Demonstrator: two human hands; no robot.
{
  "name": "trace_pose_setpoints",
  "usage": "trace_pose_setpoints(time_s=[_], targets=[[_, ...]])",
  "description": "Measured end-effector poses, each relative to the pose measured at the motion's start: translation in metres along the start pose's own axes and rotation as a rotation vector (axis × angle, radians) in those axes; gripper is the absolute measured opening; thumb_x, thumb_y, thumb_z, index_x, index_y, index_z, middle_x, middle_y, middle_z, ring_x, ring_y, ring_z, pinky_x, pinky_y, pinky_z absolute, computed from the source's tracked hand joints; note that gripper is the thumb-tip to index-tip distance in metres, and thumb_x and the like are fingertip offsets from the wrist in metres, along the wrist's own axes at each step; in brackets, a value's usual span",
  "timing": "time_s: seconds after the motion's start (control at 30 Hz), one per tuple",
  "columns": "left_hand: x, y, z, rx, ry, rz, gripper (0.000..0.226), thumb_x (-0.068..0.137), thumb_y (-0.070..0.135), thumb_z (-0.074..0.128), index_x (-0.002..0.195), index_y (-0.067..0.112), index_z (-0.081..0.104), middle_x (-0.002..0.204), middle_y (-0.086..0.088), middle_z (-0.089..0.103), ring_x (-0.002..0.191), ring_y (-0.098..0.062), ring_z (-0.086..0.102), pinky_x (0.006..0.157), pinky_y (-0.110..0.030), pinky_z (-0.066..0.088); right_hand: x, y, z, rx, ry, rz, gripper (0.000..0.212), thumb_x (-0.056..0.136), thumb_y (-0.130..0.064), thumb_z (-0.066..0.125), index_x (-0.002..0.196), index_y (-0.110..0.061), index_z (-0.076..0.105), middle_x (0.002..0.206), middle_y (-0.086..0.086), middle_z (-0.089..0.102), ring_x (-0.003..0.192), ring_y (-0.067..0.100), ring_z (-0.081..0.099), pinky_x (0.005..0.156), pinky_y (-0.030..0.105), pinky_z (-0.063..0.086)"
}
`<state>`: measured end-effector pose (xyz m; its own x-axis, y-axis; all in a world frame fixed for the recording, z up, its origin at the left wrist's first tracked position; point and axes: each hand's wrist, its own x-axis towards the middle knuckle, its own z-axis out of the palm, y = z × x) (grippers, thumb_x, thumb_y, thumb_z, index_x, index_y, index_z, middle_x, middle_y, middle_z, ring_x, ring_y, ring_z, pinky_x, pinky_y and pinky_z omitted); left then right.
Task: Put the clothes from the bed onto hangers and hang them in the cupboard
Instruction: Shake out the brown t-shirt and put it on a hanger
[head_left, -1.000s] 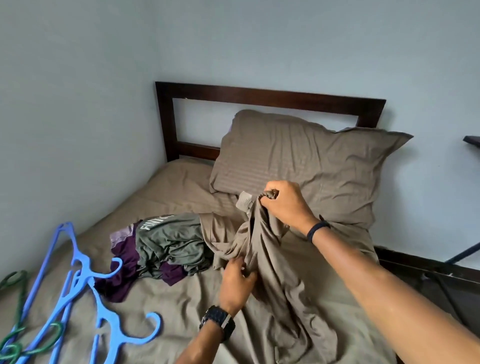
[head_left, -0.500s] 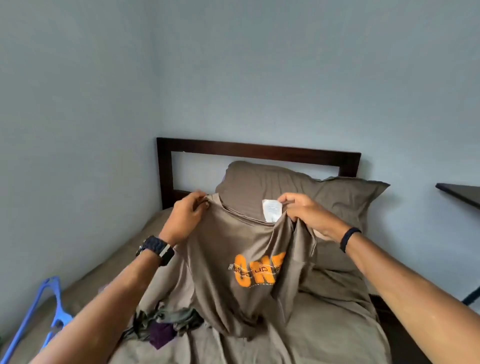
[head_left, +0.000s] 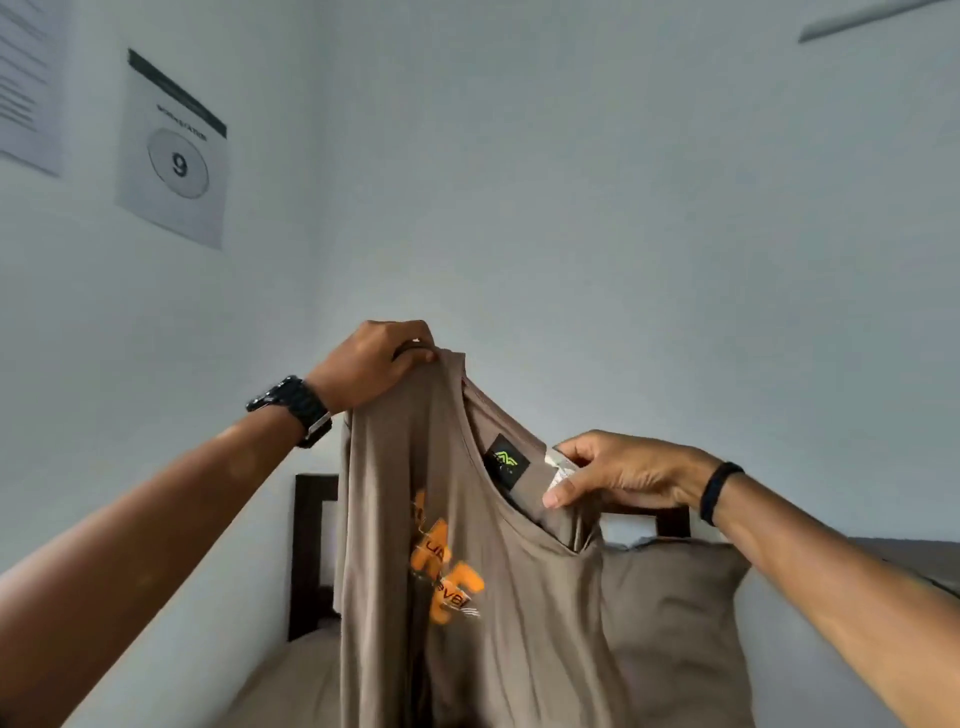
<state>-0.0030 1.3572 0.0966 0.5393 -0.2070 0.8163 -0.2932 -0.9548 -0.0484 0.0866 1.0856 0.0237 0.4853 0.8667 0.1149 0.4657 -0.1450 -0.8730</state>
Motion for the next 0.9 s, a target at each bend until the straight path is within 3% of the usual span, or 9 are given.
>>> trace_pose_setpoints(time_s=[0.13,0.27,0.37,0.43,0.53,0.6,0.67,0.8,0.9], targets=[[0.027,0.008,-0.031,0.092,0.09,0.015,0.011,0.096,0.02,0.052,0.096,0.017,0.063,0.094,0.001,0.067,0.083,-0.013,0.056,0.063,-0.019,0.033,-0.018,-0.033,-0.011,0.065,-0.031,-0.016,0.032,0.079,0.012,0.065,0.101,-0.008,0.054,0.087,0.007,0.063,0.077,0.017,0.064,0.069,0.025,0.055],[0.045,0.014,-0.059,0.18,0.159,0.023,0.014,0.096,0.024,0.052,0.097,0.014,0.063,0.098,-0.001,0.068,0.088,-0.019,0.058,0.066,-0.025,0.031,-0.036,-0.058,-0.028,0.027,-0.003,0.04,0.04,0.082,0.01,0.062,0.118,-0.008,0.057,0.109,0.01,0.063,0.095,0.02,0.062,0.076,0.028,0.057],[0.057,0.014,-0.081,0.237,0.211,-0.016,0.016,0.095,0.028,0.053,0.097,0.015,0.062,0.098,-0.007,0.069,0.092,-0.029,0.061,0.069,-0.033,0.044,-0.053,-0.077,-0.037,-0.053,-0.01,0.029,0.03,0.079,-0.009,0.068,0.107,-0.002,0.06,0.104,0.012,0.064,0.091,0.019,0.062,0.082,0.027,0.054],[0.066,0.014,-0.097,0.247,0.255,-0.072,0.016,0.094,0.029,0.054,0.096,0.016,0.062,0.097,-0.011,0.069,0.092,-0.032,0.06,0.072,-0.037,0.047,-0.063,-0.089,-0.038,-0.057,0.105,-0.073,0.028,0.083,-0.024,0.072,0.1,-0.003,0.063,0.1,0.013,0.064,0.089,0.021,0.059,0.081,0.028,0.052],[0.08,0.02,-0.116,0.188,0.258,-0.17,0.015,0.092,0.026,0.059,0.094,0.013,0.064,0.096,-0.014,0.066,0.095,-0.032,0.058,0.073,-0.032,0.041,-0.072,-0.103,-0.041,0.096,0.369,-0.289,0.054,0.081,-0.043,0.06,0.112,0.002,0.063,0.112,0.016,0.069,0.098,0.023,0.063,0.089,0.032,0.052],[0.088,0.027,-0.125,0.145,0.167,-0.222,0.012,0.089,0.024,0.064,0.092,0.013,0.066,0.094,-0.008,0.062,0.1,-0.028,0.056,0.077,-0.028,0.038,-0.08,-0.112,-0.043,0.146,0.393,-0.373,0.075,0.067,-0.058,0.07,0.114,0.0,0.063,0.112,0.015,0.069,0.095,0.022,0.067,0.083,0.03,0.056],[0.089,0.032,-0.133,0.135,-0.012,-0.254,0.01,0.086,0.026,0.069,0.088,0.016,0.067,0.095,-0.003,0.061,0.1,-0.024,0.057,0.078,-0.027,0.038,-0.092,-0.118,-0.044,0.103,0.271,-0.329,0.081,0.052,-0.053,0.087,0.111,-0.002,0.066,0.112,0.016,0.069,0.093,0.022,0.069,0.077,0.03,0.058],[0.075,0.045,-0.147,0.032,-0.447,-0.335,0.022,0.083,0.035,0.07,0.089,0.014,0.069,0.098,-0.007,0.068,0.091,-0.02,0.062,0.087,-0.034,0.048,-0.12,-0.126,-0.053,-0.139,0.012,-0.055,0.063,0.058,-0.025,0.09,0.11,0.002,0.066,0.114,0.02,0.067,0.093,0.024,0.068,0.078,0.029,0.056],[0.06,0.066,-0.165,-0.243,-0.615,-0.421,0.02,0.085,0.025,0.065,0.091,0.006,0.066,0.092,-0.007,0.069,0.082,-0.016,0.065,0.078,-0.028,0.054,-0.142,-0.144,-0.059,-0.206,0.004,-0.075,0.055,0.058,-0.026,0.091,0.103,-0.001,0.071,0.107,0.018,0.069,0.089,0.023,0.069,0.075,0.028,0.056]])
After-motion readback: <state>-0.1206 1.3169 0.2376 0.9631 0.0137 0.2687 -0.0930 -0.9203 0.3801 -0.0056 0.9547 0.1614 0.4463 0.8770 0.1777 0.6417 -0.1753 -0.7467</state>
